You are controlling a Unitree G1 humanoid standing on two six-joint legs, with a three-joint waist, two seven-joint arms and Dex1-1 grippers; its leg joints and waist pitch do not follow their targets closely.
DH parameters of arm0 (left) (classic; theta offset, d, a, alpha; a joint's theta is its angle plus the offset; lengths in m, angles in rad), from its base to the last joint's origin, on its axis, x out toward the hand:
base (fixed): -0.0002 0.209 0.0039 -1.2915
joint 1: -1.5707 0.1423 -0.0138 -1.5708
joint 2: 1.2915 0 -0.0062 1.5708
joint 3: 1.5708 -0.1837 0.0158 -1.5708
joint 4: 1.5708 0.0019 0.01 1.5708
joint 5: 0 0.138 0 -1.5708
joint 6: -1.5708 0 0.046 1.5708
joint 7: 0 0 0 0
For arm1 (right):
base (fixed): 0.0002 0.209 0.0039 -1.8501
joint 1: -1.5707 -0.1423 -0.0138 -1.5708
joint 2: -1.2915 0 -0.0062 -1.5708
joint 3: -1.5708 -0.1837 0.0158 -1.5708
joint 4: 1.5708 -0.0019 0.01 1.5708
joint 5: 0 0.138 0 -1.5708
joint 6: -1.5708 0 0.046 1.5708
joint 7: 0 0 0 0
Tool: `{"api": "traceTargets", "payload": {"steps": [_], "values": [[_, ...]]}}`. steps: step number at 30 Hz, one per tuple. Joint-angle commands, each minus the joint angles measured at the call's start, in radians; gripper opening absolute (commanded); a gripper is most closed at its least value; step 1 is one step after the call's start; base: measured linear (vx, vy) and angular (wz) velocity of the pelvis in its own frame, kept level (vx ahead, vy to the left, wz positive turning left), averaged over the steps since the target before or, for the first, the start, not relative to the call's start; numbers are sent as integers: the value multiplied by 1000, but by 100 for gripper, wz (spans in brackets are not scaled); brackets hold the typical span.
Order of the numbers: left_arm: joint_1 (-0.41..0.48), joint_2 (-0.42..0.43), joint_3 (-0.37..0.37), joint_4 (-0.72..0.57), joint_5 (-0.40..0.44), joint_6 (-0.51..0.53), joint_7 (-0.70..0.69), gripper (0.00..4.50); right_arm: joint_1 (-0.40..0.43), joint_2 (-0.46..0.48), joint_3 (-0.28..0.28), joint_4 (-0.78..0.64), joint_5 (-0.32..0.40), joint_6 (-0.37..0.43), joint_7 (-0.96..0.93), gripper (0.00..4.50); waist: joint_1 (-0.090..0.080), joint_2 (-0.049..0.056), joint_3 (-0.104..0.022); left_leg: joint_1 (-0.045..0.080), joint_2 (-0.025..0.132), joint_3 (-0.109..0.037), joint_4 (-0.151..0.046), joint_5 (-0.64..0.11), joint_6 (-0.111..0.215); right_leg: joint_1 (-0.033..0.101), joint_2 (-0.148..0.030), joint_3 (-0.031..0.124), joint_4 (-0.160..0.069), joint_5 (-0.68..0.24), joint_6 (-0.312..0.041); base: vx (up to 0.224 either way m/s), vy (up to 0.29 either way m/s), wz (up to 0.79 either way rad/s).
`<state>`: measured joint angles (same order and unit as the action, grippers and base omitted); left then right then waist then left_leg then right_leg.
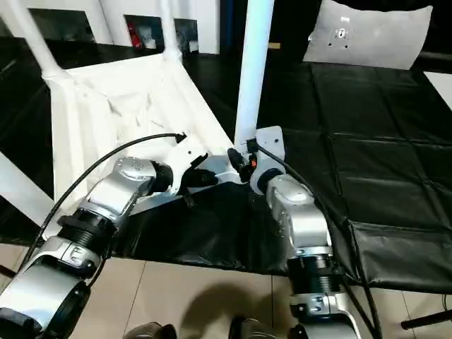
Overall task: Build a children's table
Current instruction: Rotate leg to tighten
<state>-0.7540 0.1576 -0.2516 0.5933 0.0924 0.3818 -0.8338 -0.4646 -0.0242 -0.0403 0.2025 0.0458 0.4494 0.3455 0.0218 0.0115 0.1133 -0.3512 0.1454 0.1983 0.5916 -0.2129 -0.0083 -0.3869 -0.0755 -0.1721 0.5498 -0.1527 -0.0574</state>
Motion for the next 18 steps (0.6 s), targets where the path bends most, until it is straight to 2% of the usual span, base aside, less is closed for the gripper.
{"api": "traceTargets", "payload": {"steps": [1,5,8,9,10,11,12,14,15,18], "values": [[1,-8,-3,-22,-4,-12,22,0,21,26,79,-17,47,11,82,311,7,-1,-79,5,111,-60,-68,-111,68,57,-135,101,-65,-275,-137,0,0,0],[28,44,-19,-42,-18,-66,-82,0,40,-38,43,-45,92,-9,178,353,9,0,-83,1,112,-61,-66,-89,80,62,-135,102,-56,-227,-143,0,0,0],[35,64,-26,-45,-24,-90,-124,0,44,-75,42,-52,106,-20,231,376,11,-1,-91,-6,110,-61,-58,-26,107,64,-133,103,-38,-127,-166,0,0,0],[37,72,-30,-45,-27,-104,-143,0,45,-88,41,-53,111,-23,250,389,10,-1,-94,-9,108,-59,-54,0,128,61,-132,105,-27,-78,-180,0,0,0],[39,83,-35,-45,-31,-126,-172,0,46,-109,41,-55,119,-28,279,397,10,-1,-94,-9,108,-59,-54,0,128,61,-132,105,-27,-78,-180,0,0,0],[41,111,-49,-39,-37,-178,-235,0,47,-159,40,-58,139,-37,357,402,18,12,-89,-14,103,-58,-50,-3,156,59,-132,102,-31,-66,-181,0,0,0],[42,129,-58,-35,-40,-212,-276,0,47,-191,40,-60,151,-43,409,409,17,7,-88,-14,102,-57,-51,-15,160,61,-129,100,-35,-78,-175,0,0,0],[35,167,-80,-23,-41,-245,-362,0,53,-275,47,-59,173,-61,540,432,27,12,-85,-9,110,-56,-53,-38,154,57,-125,100,-35,-114,-166,0,0,0],[35,167,-80,-23,-41,-245,-362,0,53,-275,47,-59,173,-61,540,432,29,12,-84,-7,110,-55,-53,-46,153,55,-122,98,-39,-128,-163,0,0,0],[21,218,-117,9,-22,-317,-463,0,67,-377,57,-55,196,-85,697,443,49,9,-80,-2,115,-52,-55,-82,131,52,-124,99,-45,-191,-148,0,0,0]]}}
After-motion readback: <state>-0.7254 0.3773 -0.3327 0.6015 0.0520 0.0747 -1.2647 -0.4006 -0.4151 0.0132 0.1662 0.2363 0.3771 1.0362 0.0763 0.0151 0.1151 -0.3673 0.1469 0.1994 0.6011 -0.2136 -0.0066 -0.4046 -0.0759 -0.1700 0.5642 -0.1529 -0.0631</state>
